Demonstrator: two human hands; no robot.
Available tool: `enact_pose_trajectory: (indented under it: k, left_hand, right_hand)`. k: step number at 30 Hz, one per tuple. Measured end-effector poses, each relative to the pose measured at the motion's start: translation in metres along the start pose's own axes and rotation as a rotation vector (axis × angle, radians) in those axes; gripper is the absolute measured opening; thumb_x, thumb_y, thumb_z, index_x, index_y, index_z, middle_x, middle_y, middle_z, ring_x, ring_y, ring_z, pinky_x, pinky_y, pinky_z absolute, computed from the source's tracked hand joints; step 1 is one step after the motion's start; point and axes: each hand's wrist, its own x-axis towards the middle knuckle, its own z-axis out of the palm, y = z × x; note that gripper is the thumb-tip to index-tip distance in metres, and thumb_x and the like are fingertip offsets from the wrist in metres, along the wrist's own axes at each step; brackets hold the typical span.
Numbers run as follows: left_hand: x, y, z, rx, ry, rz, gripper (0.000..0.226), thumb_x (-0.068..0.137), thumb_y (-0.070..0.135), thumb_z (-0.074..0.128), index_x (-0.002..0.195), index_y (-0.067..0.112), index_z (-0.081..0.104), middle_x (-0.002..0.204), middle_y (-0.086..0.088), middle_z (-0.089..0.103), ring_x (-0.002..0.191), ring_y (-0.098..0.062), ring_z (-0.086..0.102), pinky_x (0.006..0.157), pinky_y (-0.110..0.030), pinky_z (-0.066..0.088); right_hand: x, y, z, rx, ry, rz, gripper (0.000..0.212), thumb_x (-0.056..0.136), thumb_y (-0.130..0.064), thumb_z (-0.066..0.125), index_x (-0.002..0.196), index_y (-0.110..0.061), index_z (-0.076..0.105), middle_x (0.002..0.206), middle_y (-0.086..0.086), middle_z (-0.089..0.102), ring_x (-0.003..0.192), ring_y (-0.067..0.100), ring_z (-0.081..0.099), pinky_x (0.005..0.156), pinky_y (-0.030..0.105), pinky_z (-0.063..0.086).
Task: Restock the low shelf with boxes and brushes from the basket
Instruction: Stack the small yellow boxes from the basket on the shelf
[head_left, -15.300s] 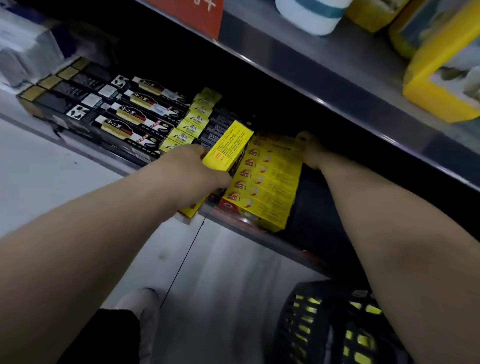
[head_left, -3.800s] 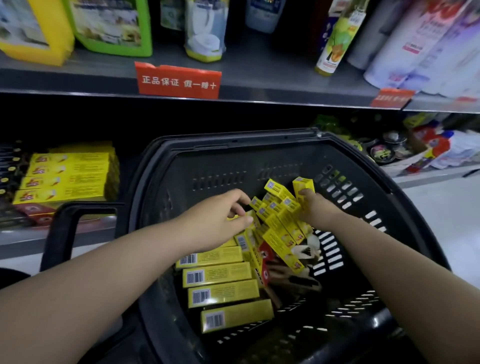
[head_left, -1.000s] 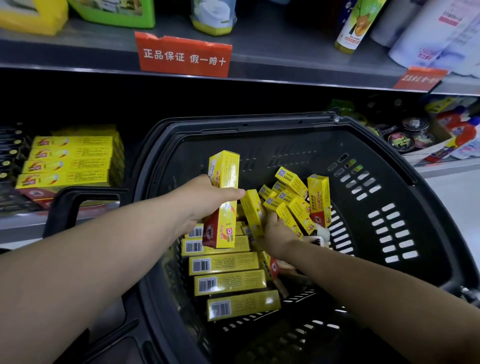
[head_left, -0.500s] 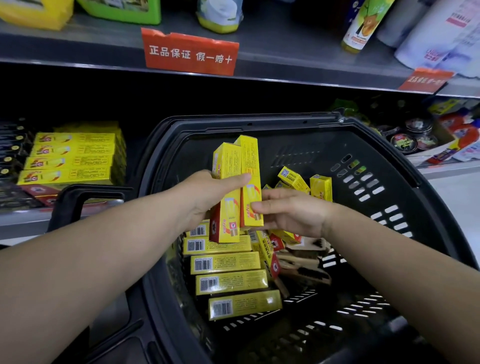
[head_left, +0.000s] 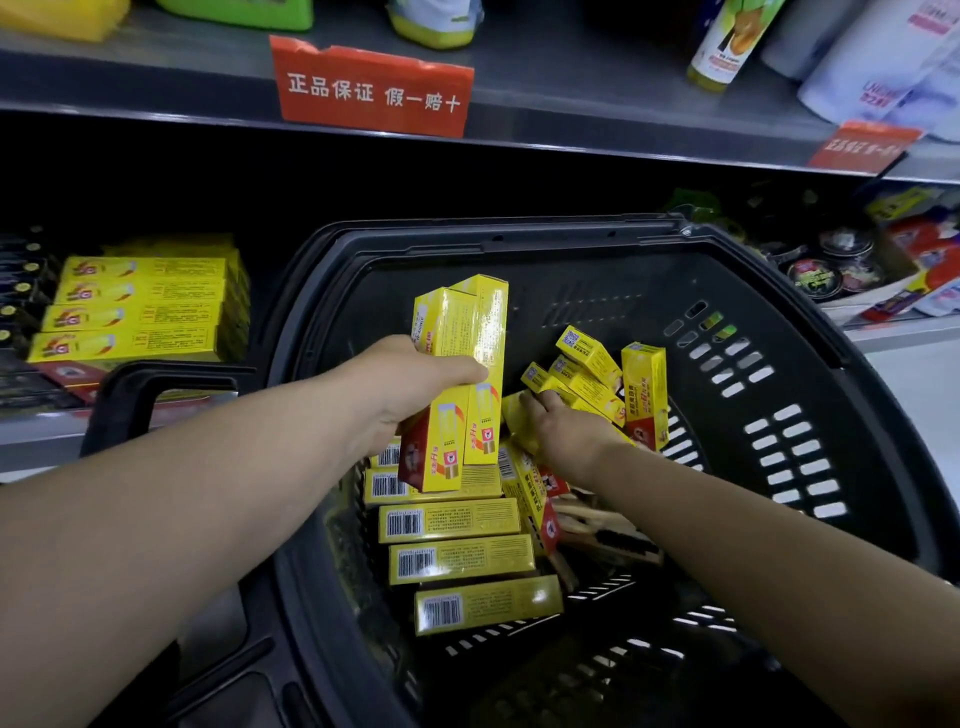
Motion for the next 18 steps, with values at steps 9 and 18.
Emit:
enact_pose_trajectory:
  k: [9, 18]
  left_hand:
    - [-0.006, 0.001, 0.001, -0.043, -0.038, 0.001, 0.043, 0.075, 0.021, 0.075, 0.113, 0.010, 0.057, 0.098, -0.013, 0.071, 0.086, -0.027, 0.068, 0.072, -0.034, 0.054]
    - [-0.009, 0.001, -0.002, -0.021, -0.100, -0.031, 0.021, 0.078, 0.016, 0.072, 0.096, 0.011, 0.063, 0.086, -0.012, 0.074, 0.077, -0.025, 0.071, 0.065, -0.032, 0.056]
  right_hand:
    - [-0.009, -0.009, 0.027, -0.166, -0.105, -0.124, 0.055, 0.092, -0.002, 0.045, 0.144, -0.008, 0.028, 0.151, 0.015, 0.020, 0.105, 0.030, 0.059, 0.059, 0.033, 0.043]
    - [-0.009, 0.008, -0.027, -0.059, -0.068, -0.174, 0.043, 0.085, -0.019, 0.066, 0.126, -0.017, 0.054, 0.122, 0.001, 0.058, 0.105, 0.020, 0.058, 0.075, 0.029, 0.048]
